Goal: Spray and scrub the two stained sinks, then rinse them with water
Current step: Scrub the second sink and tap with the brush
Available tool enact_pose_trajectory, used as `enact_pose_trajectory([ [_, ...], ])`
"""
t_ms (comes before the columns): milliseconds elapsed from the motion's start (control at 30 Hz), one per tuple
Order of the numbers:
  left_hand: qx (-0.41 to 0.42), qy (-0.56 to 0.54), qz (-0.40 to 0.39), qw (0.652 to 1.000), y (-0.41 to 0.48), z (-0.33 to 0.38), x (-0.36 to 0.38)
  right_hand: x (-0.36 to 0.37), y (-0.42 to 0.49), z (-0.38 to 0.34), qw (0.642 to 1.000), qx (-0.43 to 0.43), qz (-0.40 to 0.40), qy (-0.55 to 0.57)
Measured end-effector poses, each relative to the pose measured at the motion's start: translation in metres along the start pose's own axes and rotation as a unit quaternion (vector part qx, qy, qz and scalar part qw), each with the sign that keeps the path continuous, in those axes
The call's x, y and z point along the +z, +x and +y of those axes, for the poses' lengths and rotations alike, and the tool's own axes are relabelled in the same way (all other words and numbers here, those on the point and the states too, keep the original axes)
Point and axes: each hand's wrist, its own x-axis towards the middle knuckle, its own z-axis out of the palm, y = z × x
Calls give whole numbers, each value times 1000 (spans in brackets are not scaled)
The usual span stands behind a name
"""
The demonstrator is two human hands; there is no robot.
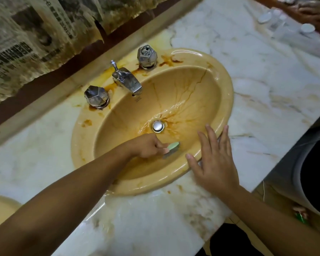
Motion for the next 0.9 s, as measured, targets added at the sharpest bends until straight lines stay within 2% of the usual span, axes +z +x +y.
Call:
enact_pose_trajectory([
  [67, -66, 129, 121, 982, 11, -6, 6, 0, 0, 0, 1000, -3, 2, -1],
  [133, -101, 194, 173, 961, 18, 5, 11, 1, 0, 1, 1000, -2, 3, -2],
  [200, -40, 162, 136, 977, 21, 23, 12, 2, -1, 1, 1000, -2, 2, -5],
  [267, 50, 34, 68, 996, 8, 44, 8, 3, 0, 2, 1000, -7, 5, -1],
  [333, 79, -108, -3, 991, -16, 52, 0, 3, 0, 2, 1000, -7, 5, -2],
  [367, 77, -123, -27, 989, -22, 43, -5, 2, 0, 2, 1000, -6, 2, -2],
  [433, 30, 3, -31, 999, -28, 13, -7, 1, 1, 1, 1000, -1, -7, -5],
  [500, -59, 162, 32, 985, -31, -11, -4, 0, 1, 1, 1000, 1, -18, -6],
  [533, -90, 184, 56, 977, -33, -13, 1, 0, 1, 1, 1000, 1, -20, -5],
  [600, -60, 163, 45, 984, -37, -4, 5, -1, 1, 1, 1000, 2, -17, -8],
  [667, -8, 22, -21, 1000, -51, 11, -3, -1, 0, 1, 1000, 1, -18, -8],
  [700, -4, -64, -59, 996, -59, 16, -12, -1, 1, 0, 1000, 2, -20, -5],
  [733, -5, -100, -85, 991, -65, 16, -20, -2, 1, 0, 1000, 5, -23, -3],
  [767, -14, -79, -92, 992, -66, 12, -24, -2, 1, 0, 1000, 6, -26, -1],
  [800, -33, -10, -73, 997, -61, 4, -24, -3, 1, 0, 1000, 6, -28, 1],
  [867, -90, 144, 11, 985, -47, -5, -13, -3, 1, -1, 999, 7, -31, 4],
  [900, -116, 185, 59, 974, -35, -6, -4, -4, 1, 0, 999, 8, -32, 3],
])
